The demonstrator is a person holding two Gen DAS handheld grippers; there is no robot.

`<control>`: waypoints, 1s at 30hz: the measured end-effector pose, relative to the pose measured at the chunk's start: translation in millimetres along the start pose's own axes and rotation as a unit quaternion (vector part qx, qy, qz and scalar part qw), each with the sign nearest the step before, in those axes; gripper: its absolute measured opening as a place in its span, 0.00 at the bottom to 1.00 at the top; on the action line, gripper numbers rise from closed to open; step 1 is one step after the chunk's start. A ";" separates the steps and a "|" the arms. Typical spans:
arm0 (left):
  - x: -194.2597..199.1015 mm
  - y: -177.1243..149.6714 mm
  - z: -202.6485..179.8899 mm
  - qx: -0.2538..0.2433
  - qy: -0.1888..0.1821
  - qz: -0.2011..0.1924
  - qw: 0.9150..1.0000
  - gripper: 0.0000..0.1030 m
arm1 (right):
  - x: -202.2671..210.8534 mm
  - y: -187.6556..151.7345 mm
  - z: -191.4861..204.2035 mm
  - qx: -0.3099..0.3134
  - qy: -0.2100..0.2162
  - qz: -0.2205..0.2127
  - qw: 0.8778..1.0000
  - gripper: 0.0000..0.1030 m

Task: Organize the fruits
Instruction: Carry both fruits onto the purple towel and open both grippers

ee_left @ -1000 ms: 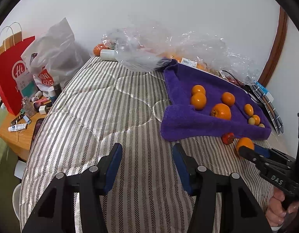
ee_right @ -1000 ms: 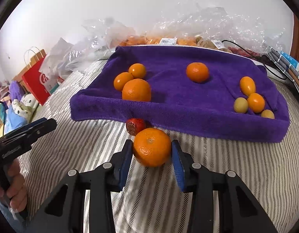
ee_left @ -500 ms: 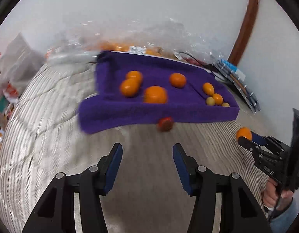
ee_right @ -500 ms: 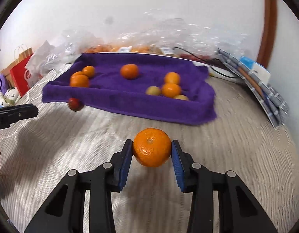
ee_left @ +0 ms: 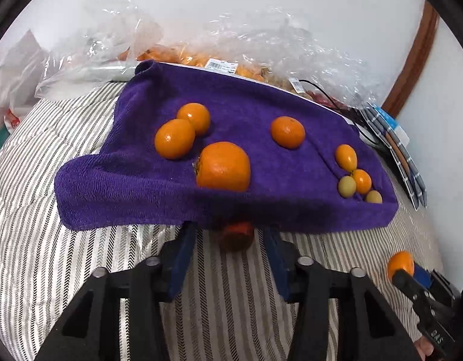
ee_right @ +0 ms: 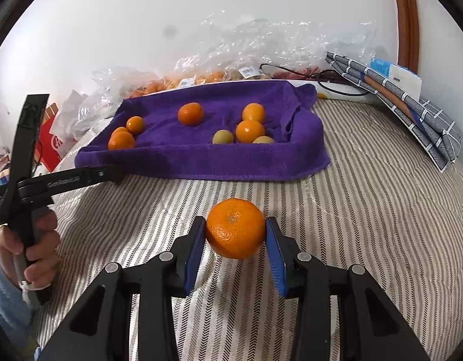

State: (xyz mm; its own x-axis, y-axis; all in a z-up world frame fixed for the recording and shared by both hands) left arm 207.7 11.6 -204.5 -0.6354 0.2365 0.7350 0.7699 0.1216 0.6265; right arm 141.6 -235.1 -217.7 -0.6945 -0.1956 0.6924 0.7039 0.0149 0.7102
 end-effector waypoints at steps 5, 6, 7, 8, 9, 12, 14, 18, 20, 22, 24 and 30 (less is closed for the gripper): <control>-3.4 1.3 -4.3 -0.011 -0.002 0.002 1.000 0.23 | 1.7 -0.6 -5.0 -0.015 0.013 -0.004 1.000 0.38; -3.3 1.1 -6.3 -0.016 -0.003 0.001 1.000 0.23 | 3.2 -0.7 -6.3 -0.019 0.013 -0.006 1.000 0.38; -2.1 0.0 -8.1 -0.020 -0.008 0.001 1.000 0.23 | 3.5 -0.7 -6.8 -0.021 0.012 -0.008 1.000 0.38; -0.9 -0.3 -8.5 -0.022 -0.013 0.000 1.000 0.23 | 3.4 -0.4 -7.0 -0.021 0.012 -0.008 1.000 0.38; 1.8 -1.3 -8.8 -0.021 -0.020 -0.005 1.000 0.23 | 2.8 -0.2 -6.8 -0.021 0.011 -0.006 1.000 0.38; 8.8 -2.3 -5.5 -0.012 -0.033 -0.019 0.999 0.23 | 2.0 0.0 -4.6 -0.017 0.009 -0.004 1.000 0.38; 10.3 -2.4 -2.9 -0.004 -0.037 -0.020 0.999 0.23 | 1.9 -0.3 -4.0 -0.016 0.003 -0.003 1.000 0.38; 13.3 -3.5 -1.8 -0.002 -0.040 -0.024 0.999 0.23 | 3.0 -0.7 -5.7 -0.018 -0.002 -0.006 1.000 0.38; 14.8 -4.9 -4.7 -0.009 -0.037 -0.025 0.999 0.23 | 4.8 -1.2 -7.7 -0.024 -0.005 -0.011 1.000 0.38; 17.8 -6.9 -7.3 -0.017 -0.036 -0.029 0.999 0.23 | 4.2 -1.2 -9.0 -0.028 -0.007 -0.009 1.000 0.38; 21.2 -8.5 -9.8 -0.024 -0.037 -0.033 0.998 0.23 | 3.3 -0.4 -7.9 -0.027 -0.018 -0.007 0.999 0.38; 46.7 -3.2 -0.7 -0.017 -0.040 -0.035 0.998 0.23 | 5.6 11.2 3.3 -0.007 -0.020 -0.007 1.000 0.38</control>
State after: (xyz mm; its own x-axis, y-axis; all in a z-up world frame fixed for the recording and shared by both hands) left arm 175.5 21.5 -172.0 -0.6801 0.3049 0.6667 0.7202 0.1082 0.6852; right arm 145.1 -232.8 -205.4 -0.7095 -0.1565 0.6871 0.6958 -0.0012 0.7182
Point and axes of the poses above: each gripper's, at about its wrist camera, not at the fingertips, and x roughly against the way its jaws point, z to its left, y to its top, the point moved 1 cm from there along -x, roughly the way its jaws point, and after that the axes turned 1 degree about z, right-handed, at the moved point
